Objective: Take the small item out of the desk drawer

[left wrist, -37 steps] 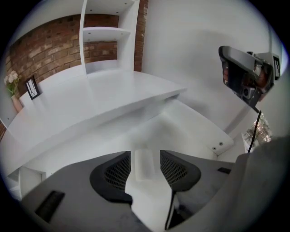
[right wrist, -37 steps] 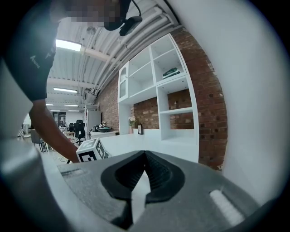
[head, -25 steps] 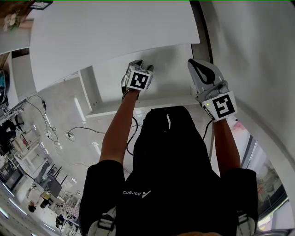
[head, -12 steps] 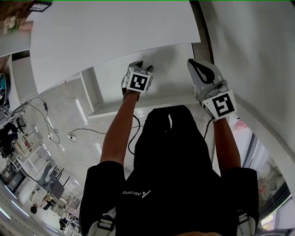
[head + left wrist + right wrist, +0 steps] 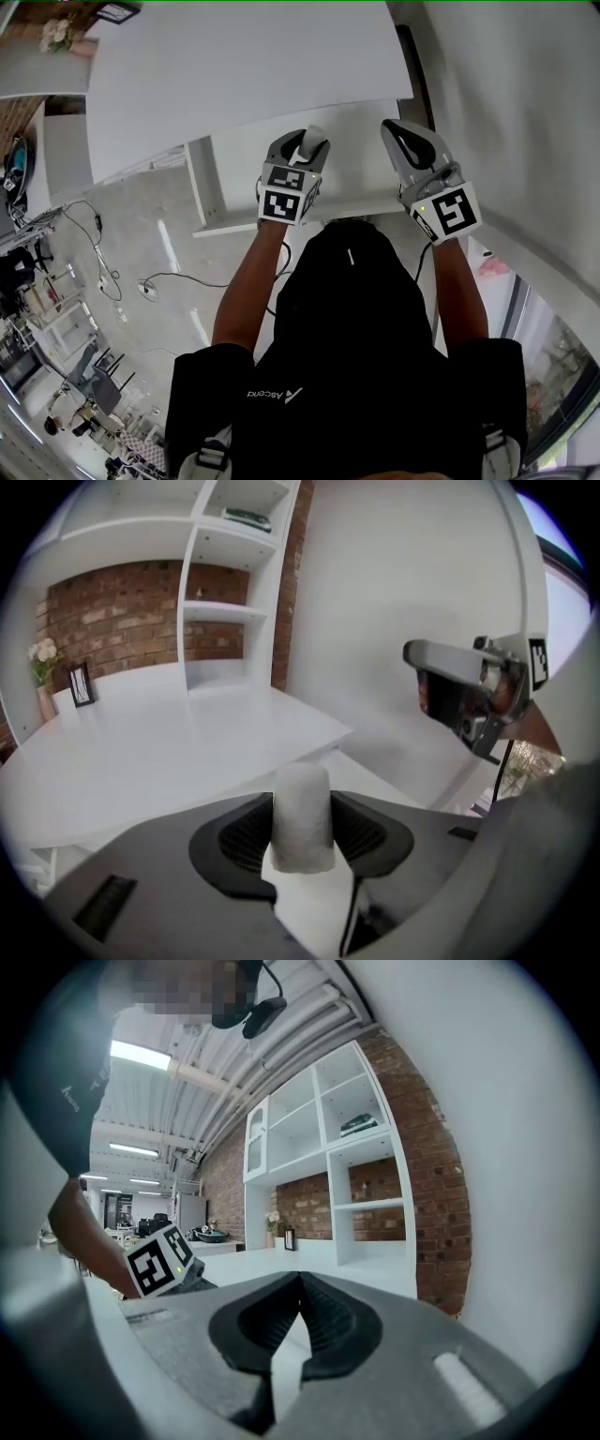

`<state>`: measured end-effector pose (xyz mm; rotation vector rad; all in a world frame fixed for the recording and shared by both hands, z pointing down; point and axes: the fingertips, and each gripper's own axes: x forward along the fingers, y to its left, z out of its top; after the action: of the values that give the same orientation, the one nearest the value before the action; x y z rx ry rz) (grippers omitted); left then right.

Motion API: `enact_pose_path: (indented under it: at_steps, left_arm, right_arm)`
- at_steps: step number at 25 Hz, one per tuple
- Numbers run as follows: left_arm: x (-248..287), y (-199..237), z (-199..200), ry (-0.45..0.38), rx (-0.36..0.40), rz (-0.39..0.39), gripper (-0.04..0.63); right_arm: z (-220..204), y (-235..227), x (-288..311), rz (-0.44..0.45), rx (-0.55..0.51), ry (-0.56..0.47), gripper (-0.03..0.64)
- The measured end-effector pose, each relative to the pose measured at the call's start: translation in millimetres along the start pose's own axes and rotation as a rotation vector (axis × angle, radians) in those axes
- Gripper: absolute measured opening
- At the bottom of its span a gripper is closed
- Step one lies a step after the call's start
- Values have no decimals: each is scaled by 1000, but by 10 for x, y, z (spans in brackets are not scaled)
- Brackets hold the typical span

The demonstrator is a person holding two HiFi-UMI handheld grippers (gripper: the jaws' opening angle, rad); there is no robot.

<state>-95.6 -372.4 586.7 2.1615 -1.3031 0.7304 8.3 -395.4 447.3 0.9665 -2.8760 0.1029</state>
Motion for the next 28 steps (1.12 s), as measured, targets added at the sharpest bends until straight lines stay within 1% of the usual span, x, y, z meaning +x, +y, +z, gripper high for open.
enact_pose_path:
  at_steps: [4,8,11,16,19,22,25,28]
  left_arm:
    - [-538,-171,418,-172,7,-15,183]
    - [-1051,-304,757,-327,29,-5,183]
    - [-1399,-378,960,-428,39,-2,183]
    - [-1940,-460,1224,-573,82,3,183]
    - [-2199,-475,1355,-651,101,12,183]
    - [-2383,-513,1443,-710,112,26,182]
    - [-2493,-545,1494,-744,121,34,182]
    - [-2546,-563,1517,-757,136,35,181]
  right_arm:
    - [311,188,-66,3,-14,-42,0]
    - [592,353,-179,2,-35,-79,0]
    - [762,451,-270,1,-44,-111,0]
    - [985,600,-444,-10,-41,-155,0]
    - [1109,644,-519,-23,-32,-188,0]
    - [1231,677,-608,-33,-46,-221,0]
    - [1333,714,-662,-38,-68,-238,0]
    - [1386,742,-674,-41,-80,-244,-2]
